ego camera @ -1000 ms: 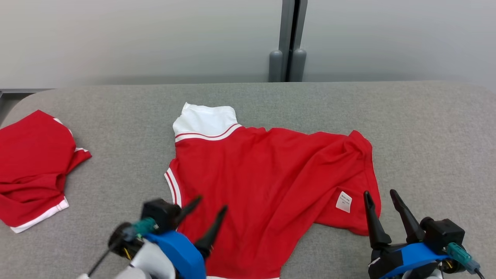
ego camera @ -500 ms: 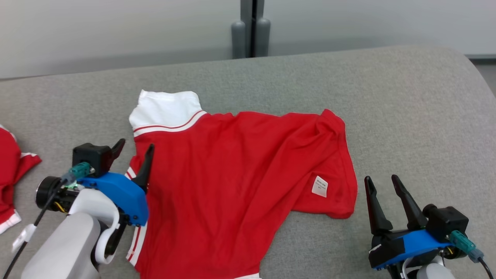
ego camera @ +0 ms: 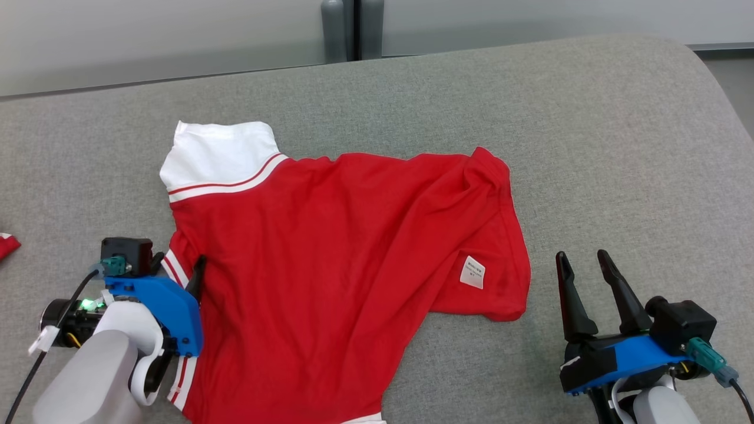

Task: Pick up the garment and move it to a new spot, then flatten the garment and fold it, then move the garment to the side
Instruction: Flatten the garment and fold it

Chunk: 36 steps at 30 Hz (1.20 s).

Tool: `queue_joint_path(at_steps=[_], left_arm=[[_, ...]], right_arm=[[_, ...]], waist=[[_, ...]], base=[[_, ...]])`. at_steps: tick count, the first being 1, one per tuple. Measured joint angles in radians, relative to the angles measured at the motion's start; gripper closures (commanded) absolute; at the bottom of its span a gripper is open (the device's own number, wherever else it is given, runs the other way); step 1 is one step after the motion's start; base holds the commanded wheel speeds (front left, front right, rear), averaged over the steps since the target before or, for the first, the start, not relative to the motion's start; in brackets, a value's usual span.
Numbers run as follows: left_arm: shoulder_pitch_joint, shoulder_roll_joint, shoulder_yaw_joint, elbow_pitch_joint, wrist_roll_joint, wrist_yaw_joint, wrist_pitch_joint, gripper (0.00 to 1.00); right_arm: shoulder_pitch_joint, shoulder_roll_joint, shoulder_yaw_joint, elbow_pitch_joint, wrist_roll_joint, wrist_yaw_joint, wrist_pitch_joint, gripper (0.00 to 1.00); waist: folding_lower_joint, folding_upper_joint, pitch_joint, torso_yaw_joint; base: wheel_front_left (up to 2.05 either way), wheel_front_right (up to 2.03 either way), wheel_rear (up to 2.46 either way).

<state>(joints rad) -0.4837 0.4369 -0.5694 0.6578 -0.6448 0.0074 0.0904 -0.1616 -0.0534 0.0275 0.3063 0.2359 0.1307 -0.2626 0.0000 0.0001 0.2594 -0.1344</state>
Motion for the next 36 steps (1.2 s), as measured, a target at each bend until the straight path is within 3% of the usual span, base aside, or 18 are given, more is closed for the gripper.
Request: queue_joint_path(at_steps=[2, 3, 4, 5, 16, 22, 23, 24, 30, 36], left_arm=[[-0.014, -0.007, -0.005, 0.023, -0.013, -0.027, 0.013, 0.0], [-0.015, -0.015, -0.004, 0.03, -0.024, -0.036, 0.013, 0.16], [-0.021, -0.017, -0.011, 0.036, -0.019, -0.045, 0.012, 0.69], [-0.031, -0.018, -0.015, 0.044, -0.016, -0.052, 0.007, 1.0], [-0.27, -0.003, 0.007, 0.106, 0.04, -0.049, -0.102, 1.0], [-0.342, -0.002, 0.009, 0.212, 0.042, -0.07, -0.14, 1.0], [-0.349, -0.002, 0.007, 0.225, 0.052, -0.07, -0.161, 0.72], [-0.354, -0.003, 0.006, 0.242, 0.054, -0.07, -0.175, 0.0], [-0.344, -0.03, 0.0, 0.286, 0.063, -0.083, -0.3, 0.0], [-0.251, -0.031, 0.009, 0.235, 0.055, -0.095, -0.344, 0.0]], right_arm=[[0.0, 0.0, -0.003, 0.0, 0.0, 0.0, 0.0, 0.0], [0.0, 0.001, -0.003, 0.0, -0.001, 0.0, 0.0, 0.0], [-0.001, 0.0, -0.005, 0.0, -0.002, 0.0, 0.0, 0.0], [-0.002, 0.001, -0.006, 0.0, -0.002, 0.0, 0.0, 0.0], [-0.035, 0.003, 0.001, -0.007, -0.007, 0.0, 0.0, 0.0], [-0.046, 0.003, 0.003, -0.007, -0.007, 0.0, 0.0, 0.0], [-0.046, 0.003, 0.003, -0.007, -0.006, 0.0, 0.0, 0.0], [-0.046, 0.003, 0.004, -0.007, -0.006, 0.0, 0.0, 0.0], [-0.031, 0.003, -0.008, -0.001, -0.005, 0.0, 0.0, 0.0], [-0.009, 0.003, -0.01, 0.002, -0.005, 0.0, 0.0, 0.0]], waist=[[-0.0001, -0.0001, -0.001, 0.001], [-0.0001, -0.0001, -0.002, 0.002], [-0.0001, -0.0001, -0.002, 0.004], [-0.0001, 0.0, -0.001, 0.006], [0.0, 0.0, 0.029, -0.003], [0.0001, 0.0001, 0.045, -0.028], [0.0001, 0.0001, 0.046, -0.03], [0.0001, 0.0001, 0.046, -0.032], [0.0, 0.0, 0.018, -0.01], [-0.0001, 0.0, -0.029, 0.03]], base=[[0.0, 0.0, 0.0], [0.0, 0.0, 0.0], [0.0, 0.0, 0.0], [0.0, 0.0, 0.0], [0.0, 0.0, 0.0], [0.0, 0.0, 0.0], [0.0, 0.0, 0.0], [0.0, 0.0, 0.0], [0.0, 0.0, 0.0], [0.0, 0.0, 0.0]])
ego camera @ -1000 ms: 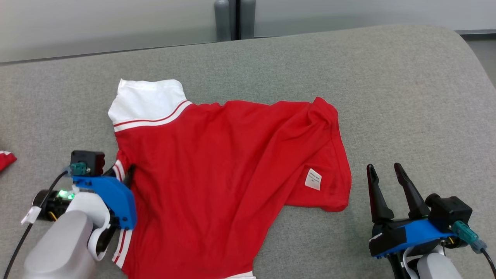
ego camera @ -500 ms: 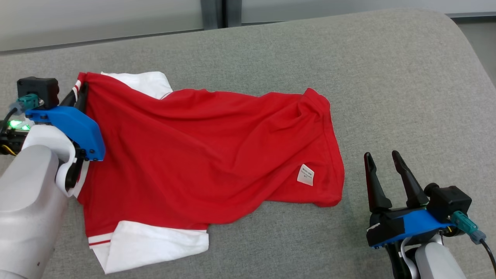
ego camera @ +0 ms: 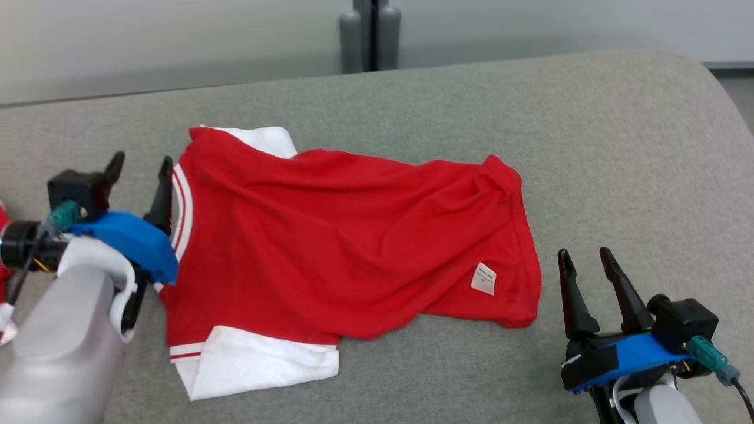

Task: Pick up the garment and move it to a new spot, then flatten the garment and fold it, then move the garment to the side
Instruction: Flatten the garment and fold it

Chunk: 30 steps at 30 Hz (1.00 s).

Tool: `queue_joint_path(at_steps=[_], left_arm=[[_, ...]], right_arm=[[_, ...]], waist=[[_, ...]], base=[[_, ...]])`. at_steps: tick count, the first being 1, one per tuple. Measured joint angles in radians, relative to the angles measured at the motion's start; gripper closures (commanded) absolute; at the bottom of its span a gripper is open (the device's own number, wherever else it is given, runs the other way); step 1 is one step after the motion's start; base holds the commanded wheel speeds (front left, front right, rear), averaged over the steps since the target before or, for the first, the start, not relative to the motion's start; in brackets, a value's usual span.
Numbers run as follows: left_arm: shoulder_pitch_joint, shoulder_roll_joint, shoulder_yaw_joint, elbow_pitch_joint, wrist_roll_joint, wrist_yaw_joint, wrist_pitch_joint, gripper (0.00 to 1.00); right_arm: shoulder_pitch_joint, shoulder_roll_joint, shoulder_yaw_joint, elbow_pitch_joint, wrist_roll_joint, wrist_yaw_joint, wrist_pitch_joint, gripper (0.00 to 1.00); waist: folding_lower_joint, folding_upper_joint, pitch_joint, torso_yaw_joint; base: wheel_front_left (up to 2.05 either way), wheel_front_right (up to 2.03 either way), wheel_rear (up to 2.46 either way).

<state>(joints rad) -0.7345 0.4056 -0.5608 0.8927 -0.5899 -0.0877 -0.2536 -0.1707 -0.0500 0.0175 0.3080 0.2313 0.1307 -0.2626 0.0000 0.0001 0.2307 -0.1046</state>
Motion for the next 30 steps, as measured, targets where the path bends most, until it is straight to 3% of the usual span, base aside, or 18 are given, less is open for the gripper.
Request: queue_joint_path(at_steps=[4, 16, 25, 30], left_arm=[[0.084, 0.005, -0.016, -0.073, -0.002, -0.002, 0.008, 0.0], [0.296, 0.119, -0.169, -0.433, -0.018, -0.017, 0.418, 0.0], [0.364, 0.183, -0.202, -0.658, -0.06, 0.024, 0.623, 0.0], [0.39, 0.21, -0.204, -0.715, -0.07, 0.056, 0.666, 0.0]], right_arm=[[0.024, 0.0, 0.003, 0.004, 0.0, 0.0, 0.0, 0.0], [0.055, 0.001, 0.0, 0.007, -0.003, 0.0, 0.0, 0.0], [0.054, 0.001, 0.006, 0.008, -0.003, 0.0, 0.0, 0.0], [0.052, 0.001, 0.006, 0.008, -0.002, 0.0, 0.0, 0.0]], waist=[[-0.0001, -0.0001, -0.03, 0.029], [-0.0001, 0.0, -0.062, 0.077], [0.0, 0.0, -0.054, 0.064], [0.0, 0.0, -0.046, 0.055]], base=[[0.0, 0.0, 0.0], [0.0, 0.0, 0.0], [0.0, 0.0, 0.0], [0.0, 0.0, 0.0]])
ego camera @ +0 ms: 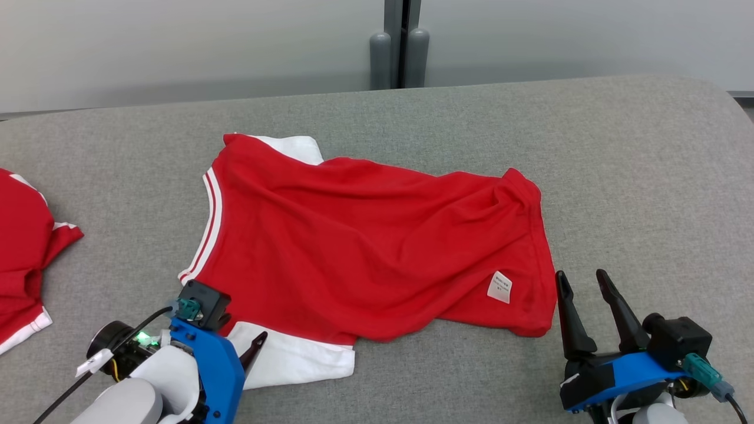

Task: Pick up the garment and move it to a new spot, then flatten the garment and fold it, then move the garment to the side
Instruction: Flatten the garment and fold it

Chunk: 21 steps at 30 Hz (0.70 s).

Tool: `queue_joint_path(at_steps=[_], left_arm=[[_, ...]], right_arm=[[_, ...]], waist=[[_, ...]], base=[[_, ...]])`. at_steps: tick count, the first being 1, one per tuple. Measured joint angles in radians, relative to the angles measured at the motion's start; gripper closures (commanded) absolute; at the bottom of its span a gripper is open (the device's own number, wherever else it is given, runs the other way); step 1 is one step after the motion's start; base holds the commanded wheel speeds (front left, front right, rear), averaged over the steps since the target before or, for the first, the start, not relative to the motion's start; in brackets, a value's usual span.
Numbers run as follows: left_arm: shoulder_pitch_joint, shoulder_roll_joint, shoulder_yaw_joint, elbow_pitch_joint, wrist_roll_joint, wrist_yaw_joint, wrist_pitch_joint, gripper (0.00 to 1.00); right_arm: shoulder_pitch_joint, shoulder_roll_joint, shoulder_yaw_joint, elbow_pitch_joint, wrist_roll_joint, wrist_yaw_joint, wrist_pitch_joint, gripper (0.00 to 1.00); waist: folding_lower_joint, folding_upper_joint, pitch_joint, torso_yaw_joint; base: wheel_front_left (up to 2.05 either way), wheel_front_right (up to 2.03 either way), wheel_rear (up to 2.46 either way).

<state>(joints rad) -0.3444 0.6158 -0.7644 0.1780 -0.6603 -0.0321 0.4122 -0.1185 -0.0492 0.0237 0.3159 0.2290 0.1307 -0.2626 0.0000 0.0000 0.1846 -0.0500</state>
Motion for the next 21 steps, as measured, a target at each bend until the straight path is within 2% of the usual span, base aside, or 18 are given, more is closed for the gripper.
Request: queue_joint_path(at_steps=[3, 4, 5, 6, 13, 21], left_arm=[[0.016, 0.001, 0.005, -0.013, -0.024, 0.005, 0.007, 0.0], [0.017, -0.001, 0.004, -0.015, -0.025, 0.006, 0.007, 0.16], [0.017, 0.0, 0.003, -0.014, -0.023, 0.006, 0.007, 0.73], [0.017, 0.0, 0.002, -0.012, -0.022, 0.005, 0.004, 1.0], [0.016, -0.01, 0.004, -0.014, -0.017, 0.004, -0.026, 1.0], [0.055, -0.023, 0.037, -0.111, -0.053, 0.052, -0.073, 1.0]], right_arm=[[-0.002, 0.0, 0.0, 0.0, 0.001, 0.0, 0.0, 0.0], [-0.003, 0.0, 0.0, 0.0, 0.001, 0.0, 0.0, 0.0], [-0.004, 0.0, -0.001, 0.0, 0.001, 0.0, 0.0, 0.0], [-0.006, 0.0, -0.002, 0.0, 0.001, 0.0, 0.0, 0.0], [-0.006, 0.0, -0.007, 0.001, 0.001, 0.0, 0.0, 0.0], [0.007, 0.0, -0.013, 0.006, 0.002, 0.0, 0.0, 0.0]], waist=[[0.0, 0.0, 0.005, -0.005], [0.0, 0.0, 0.007, -0.006], [0.0, 0.0, 0.009, -0.006], [0.0, 0.0, 0.01, -0.006], [0.0, 0.0, 0.0, 0.003], [0.0, 0.0, -0.031, 0.043]], base=[[0.0, 0.0, 0.0], [0.0, 0.0, 0.0], [0.0, 0.0, 0.0], [0.0, 0.0, 0.0], [0.0, 0.0, 0.0], [0.0, 0.0, 0.0]])
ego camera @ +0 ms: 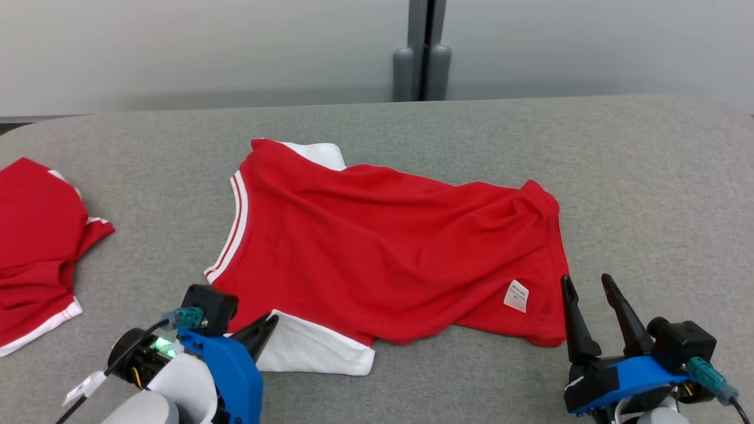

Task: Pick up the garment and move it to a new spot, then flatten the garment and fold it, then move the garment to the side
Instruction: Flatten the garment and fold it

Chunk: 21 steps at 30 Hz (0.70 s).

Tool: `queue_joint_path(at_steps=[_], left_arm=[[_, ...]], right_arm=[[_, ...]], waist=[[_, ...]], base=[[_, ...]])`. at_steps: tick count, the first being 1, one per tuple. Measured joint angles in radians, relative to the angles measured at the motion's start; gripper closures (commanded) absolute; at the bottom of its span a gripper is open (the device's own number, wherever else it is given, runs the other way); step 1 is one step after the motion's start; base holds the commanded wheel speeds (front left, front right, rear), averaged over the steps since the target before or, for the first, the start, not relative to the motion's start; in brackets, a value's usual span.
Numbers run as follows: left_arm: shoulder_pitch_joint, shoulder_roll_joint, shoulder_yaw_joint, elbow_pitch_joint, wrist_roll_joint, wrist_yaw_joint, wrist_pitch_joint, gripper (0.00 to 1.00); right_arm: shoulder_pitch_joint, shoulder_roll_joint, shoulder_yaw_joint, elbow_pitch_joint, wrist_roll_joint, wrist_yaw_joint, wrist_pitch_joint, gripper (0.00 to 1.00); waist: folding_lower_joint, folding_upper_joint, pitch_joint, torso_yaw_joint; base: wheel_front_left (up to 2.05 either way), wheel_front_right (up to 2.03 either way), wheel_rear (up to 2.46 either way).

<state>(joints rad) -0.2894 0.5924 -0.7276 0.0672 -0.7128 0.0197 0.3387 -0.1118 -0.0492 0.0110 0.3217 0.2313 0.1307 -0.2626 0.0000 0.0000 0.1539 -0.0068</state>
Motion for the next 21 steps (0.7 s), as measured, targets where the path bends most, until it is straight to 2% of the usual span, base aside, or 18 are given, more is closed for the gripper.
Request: queue_joint_path(at_steps=[9, 15, 16, 17, 18, 21], left_arm=[[0.138, 0.019, 0.007, -0.138, -0.048, 0.091, 0.017, 1.0], [0.222, 0.015, 0.01, -0.155, -0.109, 0.122, 0.025, 1.0], [0.23, 0.008, 0.011, -0.153, -0.123, 0.121, 0.022, 0.8], [0.233, 0.003, 0.014, -0.152, -0.119, 0.122, 0.003, 0.04], [0.233, -0.002, 0.024, -0.15, -0.119, 0.126, -0.01, 0.0], [0.231, -0.01, 0.044, -0.144, -0.123, 0.123, -0.047, 0.0]], right_arm=[[0.006, 0.0, -0.009, -0.002, 0.0, 0.0, 0.0, 0.0], [0.013, 0.0, -0.012, 0.005, -0.001, 0.0, 0.0, 0.0], [0.013, 0.0, -0.011, 0.005, -0.001, 0.0, 0.0, 0.0], [0.013, 0.0, -0.01, 0.006, -0.002, 0.0, 0.0, 0.0], [0.013, 0.001, -0.009, 0.007, -0.002, 0.0, 0.0, 0.0], [0.013, 0.0, -0.007, 0.01, -0.003, 0.0, 0.0, 0.0]], waist=[[0.0, 0.0, -0.007, 0.052], [-0.0001, 0.0, -0.017, 0.077], [-0.0001, 0.0, -0.019, 0.078], [-0.0001, 0.0, -0.021, 0.079], [-0.0001, 0.0, -0.023, 0.08], [-0.0001, -0.0001, -0.028, 0.078]], base=[[0.0, 0.0, 0.0], [0.0, 0.0, 0.0], [0.0, 0.0, 0.0], [0.0, 0.0, 0.0], [0.0, 0.0, 0.0], [0.0, 0.0, 0.0]])
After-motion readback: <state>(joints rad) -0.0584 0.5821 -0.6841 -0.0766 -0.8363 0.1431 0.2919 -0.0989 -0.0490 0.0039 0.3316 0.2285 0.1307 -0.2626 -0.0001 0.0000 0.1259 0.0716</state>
